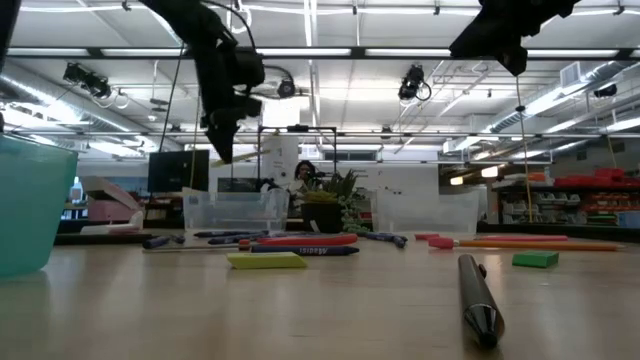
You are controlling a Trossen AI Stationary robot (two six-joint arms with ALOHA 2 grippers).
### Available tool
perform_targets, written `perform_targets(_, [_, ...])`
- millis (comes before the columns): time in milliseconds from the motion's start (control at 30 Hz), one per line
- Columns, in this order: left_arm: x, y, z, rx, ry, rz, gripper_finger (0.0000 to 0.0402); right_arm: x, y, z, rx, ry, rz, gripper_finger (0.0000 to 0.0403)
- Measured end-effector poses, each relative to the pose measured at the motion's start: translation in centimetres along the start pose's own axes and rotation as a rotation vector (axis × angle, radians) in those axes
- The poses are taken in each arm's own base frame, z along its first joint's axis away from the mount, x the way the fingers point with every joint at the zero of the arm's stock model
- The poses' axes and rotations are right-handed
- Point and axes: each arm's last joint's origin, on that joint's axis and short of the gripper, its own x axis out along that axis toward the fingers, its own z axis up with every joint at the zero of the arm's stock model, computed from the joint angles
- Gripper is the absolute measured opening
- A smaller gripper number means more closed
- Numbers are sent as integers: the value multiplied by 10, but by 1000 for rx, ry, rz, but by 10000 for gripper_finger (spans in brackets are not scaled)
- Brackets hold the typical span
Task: Sort crayons/erasers/pens/pencils in bins
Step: Put the yellow pen into the left transparent bin, then put the blue crayon into the right transparent bin
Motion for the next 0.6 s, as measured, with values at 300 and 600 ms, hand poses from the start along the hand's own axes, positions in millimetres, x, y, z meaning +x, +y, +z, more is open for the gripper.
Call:
perform_targets(300, [36,-2,3,2,102,-32,93,0,-1,0,41,-13,-25,55])
perform_targets(600, [37,-1,4,3,101,-14,145,0,-1,1,49,-25,-45,55])
